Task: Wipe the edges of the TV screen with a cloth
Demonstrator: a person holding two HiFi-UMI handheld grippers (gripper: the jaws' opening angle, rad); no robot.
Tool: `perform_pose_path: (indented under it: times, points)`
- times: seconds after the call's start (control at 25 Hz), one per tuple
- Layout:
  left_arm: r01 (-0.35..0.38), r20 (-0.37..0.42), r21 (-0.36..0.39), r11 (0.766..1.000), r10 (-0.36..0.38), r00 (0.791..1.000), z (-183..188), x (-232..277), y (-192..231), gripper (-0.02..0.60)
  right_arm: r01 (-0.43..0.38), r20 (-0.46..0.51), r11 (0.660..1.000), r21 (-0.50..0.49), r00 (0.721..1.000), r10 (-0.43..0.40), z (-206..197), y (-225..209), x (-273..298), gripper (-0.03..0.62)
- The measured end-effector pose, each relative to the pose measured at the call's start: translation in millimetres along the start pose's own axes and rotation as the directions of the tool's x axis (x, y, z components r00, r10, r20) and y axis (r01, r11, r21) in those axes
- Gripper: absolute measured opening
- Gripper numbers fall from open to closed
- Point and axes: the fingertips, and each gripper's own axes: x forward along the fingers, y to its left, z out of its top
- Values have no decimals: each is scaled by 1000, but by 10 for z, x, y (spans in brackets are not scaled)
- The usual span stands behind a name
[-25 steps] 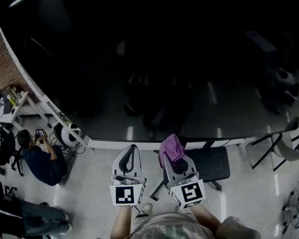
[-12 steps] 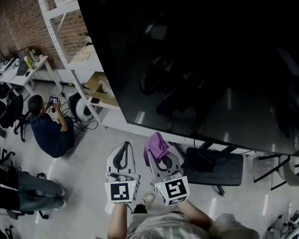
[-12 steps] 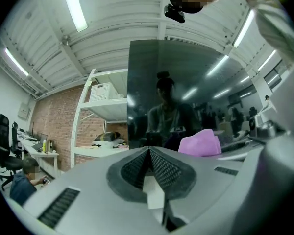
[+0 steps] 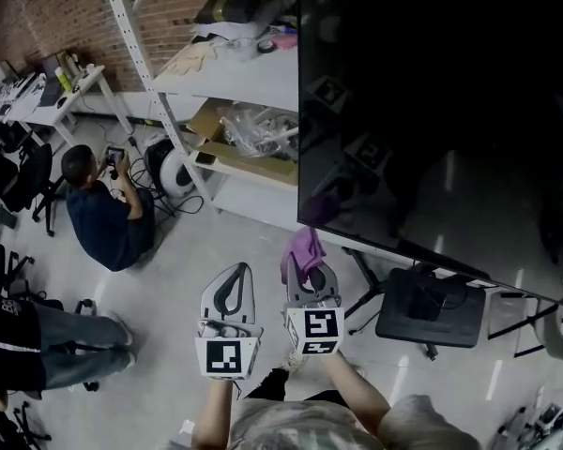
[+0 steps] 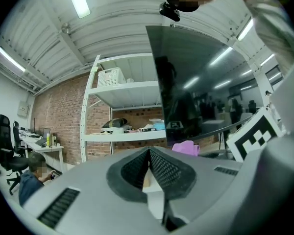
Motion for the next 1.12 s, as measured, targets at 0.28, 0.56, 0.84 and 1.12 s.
perform_pose_path:
  times: [0.28, 0.56, 0.84, 1.12]
  points:
    - [6, -30, -8, 1000, -6, 1000, -193, 119, 235, 15, 65, 9, 997, 41, 998, -66, -57, -101, 409, 51]
    - [25, -48, -24, 999, -26, 998, -287, 226, 286, 15, 55, 68, 997, 62, 996, -59, 174, -132, 441, 51]
    - [62, -40, -15, 998, -62, 997, -258, 353, 119, 15, -3, 76, 992, 126, 997, -6, 232, -59, 477, 51]
    - [76, -124, -5, 997, -75, 989, -350, 357, -25, 15, -26, 67, 996, 84, 998, 20, 263, -86, 344, 51]
